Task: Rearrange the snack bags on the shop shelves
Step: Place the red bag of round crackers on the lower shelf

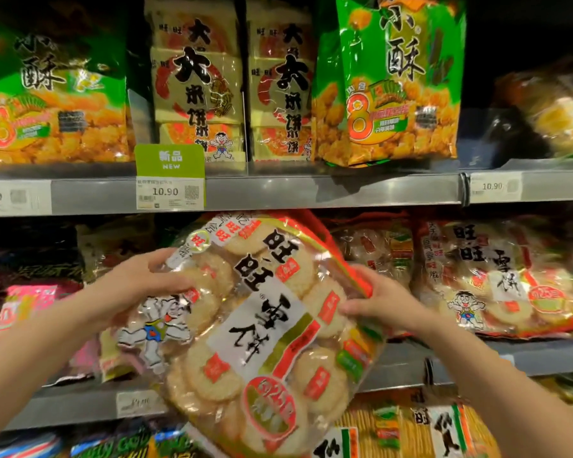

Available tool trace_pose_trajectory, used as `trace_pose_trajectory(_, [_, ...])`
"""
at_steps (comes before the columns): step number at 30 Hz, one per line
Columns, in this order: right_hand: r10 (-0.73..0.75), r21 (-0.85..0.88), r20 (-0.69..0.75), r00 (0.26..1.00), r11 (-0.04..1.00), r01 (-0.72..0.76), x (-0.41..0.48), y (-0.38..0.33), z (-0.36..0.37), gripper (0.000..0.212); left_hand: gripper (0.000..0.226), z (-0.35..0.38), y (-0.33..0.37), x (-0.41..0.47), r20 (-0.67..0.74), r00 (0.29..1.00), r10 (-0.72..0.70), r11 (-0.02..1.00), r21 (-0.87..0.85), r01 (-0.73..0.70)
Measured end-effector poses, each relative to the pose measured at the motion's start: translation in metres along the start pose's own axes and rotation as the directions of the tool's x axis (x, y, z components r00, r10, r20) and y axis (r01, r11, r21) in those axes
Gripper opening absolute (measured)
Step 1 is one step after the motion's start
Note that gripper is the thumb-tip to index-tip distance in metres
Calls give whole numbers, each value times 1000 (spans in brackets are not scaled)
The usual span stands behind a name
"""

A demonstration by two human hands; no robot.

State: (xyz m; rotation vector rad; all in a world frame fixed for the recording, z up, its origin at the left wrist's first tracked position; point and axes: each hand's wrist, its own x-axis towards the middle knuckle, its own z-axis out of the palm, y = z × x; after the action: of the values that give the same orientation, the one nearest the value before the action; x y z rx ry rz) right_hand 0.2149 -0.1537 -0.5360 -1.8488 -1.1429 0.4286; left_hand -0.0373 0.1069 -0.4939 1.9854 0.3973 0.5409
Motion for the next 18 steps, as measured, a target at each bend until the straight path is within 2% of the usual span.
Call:
trace_pose_trajectory(3, [8, -158, -238, 971, 986, -47, 19, -8, -36, 41, 96, 30, -10, 7, -86, 996, -17, 1000, -16, 16])
trace_pose_trajectory(6, [-62, -375, -570, 819, 907, -192, 38, -10, -56, 38, 75, 77, -10, 15, -153, 988, 15, 995, -96, -30])
trace_pose_trajectory(8, [-197, -562, -654, 730, 773, -295, 35, -9, -48, 39, 80, 105, -9, 22, -207, 978, 3, 986, -162, -37])
trace_pose_trajectory(10, [-365, -678, -638, 678, 684, -270, 23, 4, -29, 47, 77, 126, -11, 32, -253, 967, -35, 971, -236, -27])
trace_pose_trajectory(11, [-375, -686, -617, 692, 686, -240, 13, 12, -17, 54, 76, 134, -12, 37, -272, 961, -54, 963, -270, -23])
trace_pose_trajectory(14, [-228, -637, -525, 820, 744, -201, -7, 42, 6, 77, 81, 160, -9, 48, -315, 947, -66, 938, -342, -49])
trace_pose_trajectory(16, [-207, -620, -478, 853, 768, -162, -10, 59, 12, 91, 73, 175, -7, 55, -331, 942, -60, 933, -354, -65])
trace_pose_trajectory(18, [-192, -657, -424, 885, 738, -155, -6, 72, 12, 100, 75, 186, -11, 64, -340, 937, -80, 938, -343, -45])
